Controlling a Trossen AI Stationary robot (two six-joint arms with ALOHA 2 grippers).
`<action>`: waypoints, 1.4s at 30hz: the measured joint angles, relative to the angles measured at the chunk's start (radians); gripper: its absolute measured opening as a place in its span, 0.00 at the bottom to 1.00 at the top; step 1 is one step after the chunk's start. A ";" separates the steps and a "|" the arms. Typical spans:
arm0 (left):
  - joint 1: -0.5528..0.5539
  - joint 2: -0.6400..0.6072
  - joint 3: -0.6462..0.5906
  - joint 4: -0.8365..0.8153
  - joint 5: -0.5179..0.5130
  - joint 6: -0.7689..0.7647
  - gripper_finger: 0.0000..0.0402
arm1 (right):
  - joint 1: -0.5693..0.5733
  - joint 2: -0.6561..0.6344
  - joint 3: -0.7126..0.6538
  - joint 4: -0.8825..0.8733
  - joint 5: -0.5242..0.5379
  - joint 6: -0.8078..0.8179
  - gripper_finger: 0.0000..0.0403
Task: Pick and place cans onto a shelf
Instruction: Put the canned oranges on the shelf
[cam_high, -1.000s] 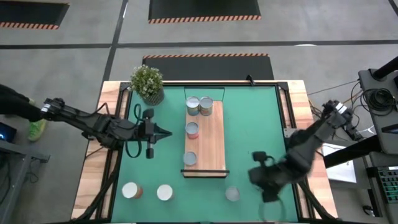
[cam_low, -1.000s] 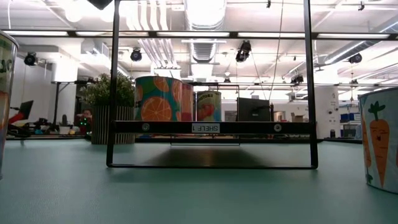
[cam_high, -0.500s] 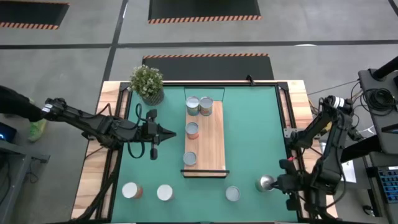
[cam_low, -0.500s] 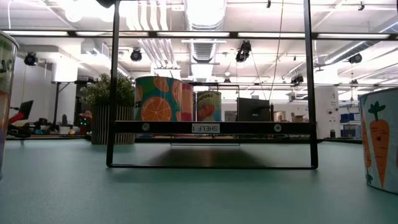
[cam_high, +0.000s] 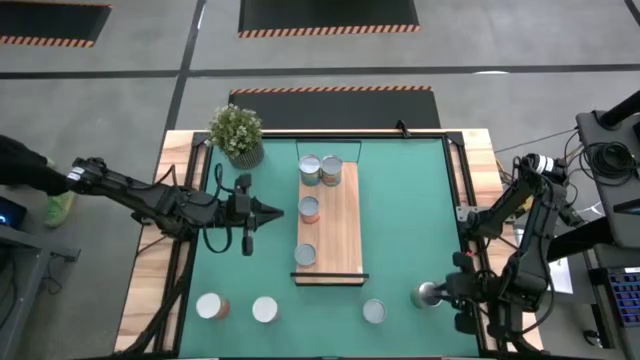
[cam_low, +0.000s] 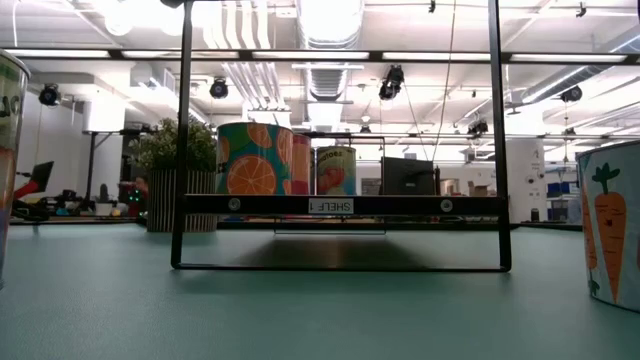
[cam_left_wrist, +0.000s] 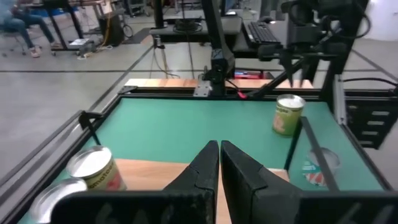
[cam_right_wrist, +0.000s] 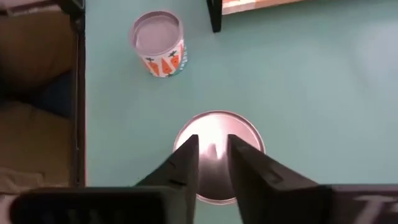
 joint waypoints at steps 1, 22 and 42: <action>0.000 0.000 0.000 0.000 -0.013 0.000 0.00 | 0.000 0.000 -0.001 -0.001 0.001 0.021 0.23; 0.000 0.000 0.000 0.003 -0.079 -0.007 0.00 | 0.000 0.106 -0.008 -0.013 -0.032 0.049 0.93; 0.000 0.000 0.000 0.003 -0.080 -0.007 0.00 | 0.000 0.206 -0.008 -0.008 -0.028 0.082 0.89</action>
